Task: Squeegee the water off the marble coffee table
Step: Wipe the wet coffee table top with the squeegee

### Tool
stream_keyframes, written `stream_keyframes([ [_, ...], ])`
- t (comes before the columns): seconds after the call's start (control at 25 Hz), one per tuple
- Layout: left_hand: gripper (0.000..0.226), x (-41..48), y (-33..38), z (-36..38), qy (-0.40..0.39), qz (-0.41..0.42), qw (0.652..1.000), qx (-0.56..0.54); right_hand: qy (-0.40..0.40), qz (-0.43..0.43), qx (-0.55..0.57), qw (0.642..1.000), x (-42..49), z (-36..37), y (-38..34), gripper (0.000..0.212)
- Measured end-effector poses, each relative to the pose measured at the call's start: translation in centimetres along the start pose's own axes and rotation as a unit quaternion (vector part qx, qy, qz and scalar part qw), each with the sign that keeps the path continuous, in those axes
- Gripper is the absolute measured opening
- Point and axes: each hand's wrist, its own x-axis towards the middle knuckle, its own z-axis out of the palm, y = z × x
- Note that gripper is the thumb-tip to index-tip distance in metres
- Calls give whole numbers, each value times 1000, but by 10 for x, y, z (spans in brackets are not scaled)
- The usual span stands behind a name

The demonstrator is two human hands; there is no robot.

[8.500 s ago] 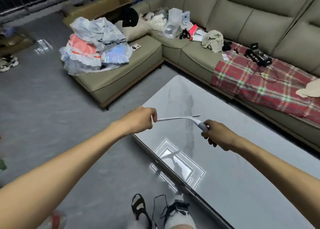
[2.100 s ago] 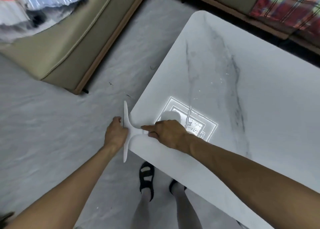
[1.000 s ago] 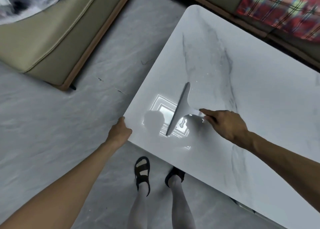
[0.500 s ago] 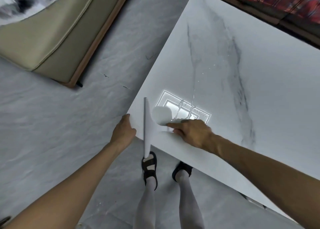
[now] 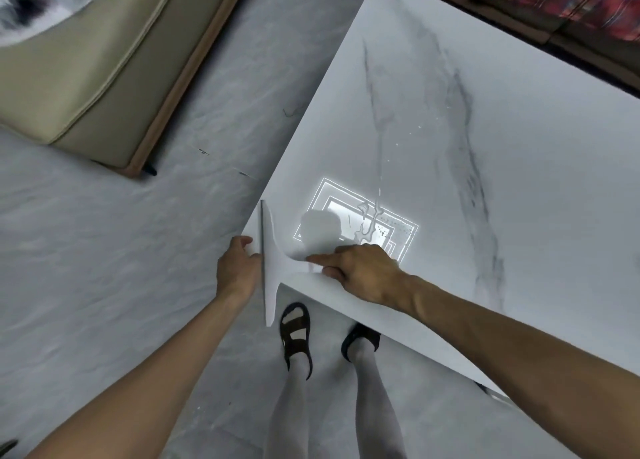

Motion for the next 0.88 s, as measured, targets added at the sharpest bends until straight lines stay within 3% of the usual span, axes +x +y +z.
stream_keyframes([
  [0.12, 47, -3, -4, 1, 4, 35, 997, 66, -15, -5, 0, 1000, 17, 10, -7, 40],
  [0.24, 37, -12, -1, 16, -41, 104, 983, 143, 16, 7, -14, 1000, -21, 4, 33, 42],
  [0.4, 35, -26, 18, 53, -124, 205, 943, 231, 15, 109, -48, 993, -109, -8, 104, 41],
  [0.6, 33, -34, 48, 87, -209, 139, 925, 284, 12, 235, -51, 970, -188, -21, 153, 38],
  [0.76, 33, -28, 55, 91, -230, 103, 926, 283, 44, 178, -11, 983, -184, -15, 126, 36],
  [0.88, 31, -30, 55, 97, -169, 96, 948, 254, 5, 104, 19, 994, -139, 11, 92, 36],
])
